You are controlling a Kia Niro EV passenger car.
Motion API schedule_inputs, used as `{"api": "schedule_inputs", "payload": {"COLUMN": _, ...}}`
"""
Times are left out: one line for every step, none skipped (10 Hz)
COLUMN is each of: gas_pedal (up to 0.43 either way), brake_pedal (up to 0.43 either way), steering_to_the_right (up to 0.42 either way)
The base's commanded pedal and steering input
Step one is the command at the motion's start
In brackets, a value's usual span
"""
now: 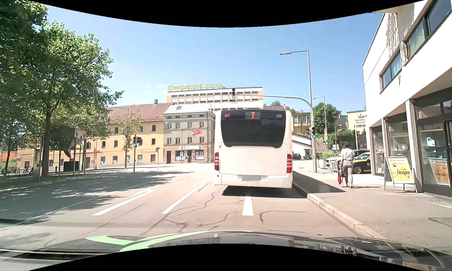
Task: Follow the waypoints while adhering to traffic rules and regulations
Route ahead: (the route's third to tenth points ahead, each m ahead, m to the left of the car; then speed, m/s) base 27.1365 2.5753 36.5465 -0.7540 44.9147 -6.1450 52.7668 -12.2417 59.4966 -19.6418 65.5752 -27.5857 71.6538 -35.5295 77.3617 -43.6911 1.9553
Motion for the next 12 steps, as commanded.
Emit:
{"api": "schedule_inputs", "payload": {"gas_pedal": 0.197, "brake_pedal": 0.000, "steering_to_the_right": 0.024}}
{"api": "schedule_inputs", "payload": {"gas_pedal": 0.197, "brake_pedal": 0.000, "steering_to_the_right": 0.024}}
{"api": "schedule_inputs", "payload": {"gas_pedal": 0.197, "brake_pedal": 0.000, "steering_to_the_right": 0.024}}
{"api": "schedule_inputs", "payload": {"gas_pedal": 0.197, "brake_pedal": 0.000, "steering_to_the_right": 0.024}}
{"api": "schedule_inputs", "payload": {"gas_pedal": 0.197, "brake_pedal": 0.000, "steering_to_the_right": 0.024}}
{"api": "schedule_inputs", "payload": {"gas_pedal": 0.220, "brake_pedal": 0.000, "steering_to_the_right": 0.024}}
{"api": "schedule_inputs", "payload": {"gas_pedal": 0.220, "brake_pedal": 0.000, "steering_to_the_right": 0.024}}
{"api": "schedule_inputs", "payload": {"gas_pedal": 0.240, "brake_pedal": 0.000, "steering_to_the_right": 0.024}}
{"api": "schedule_inputs", "payload": {"gas_pedal": 0.248, "brake_pedal": 0.000, "steering_to_the_right": 0.026}}
{"api": "schedule_inputs", "payload": {"gas_pedal": 0.248, "brake_pedal": 0.000, "steering_to_the_right": 0.027}}
{"api": "schedule_inputs", "payload": {"gas_pedal": 0.248, "brake_pedal": 0.000, "steering_to_the_right": 0.029}}
{"api": "schedule_inputs", "payload": {"gas_pedal": 0.248, "brake_pedal": 0.000, "steering_to_the_right": 0.031}}
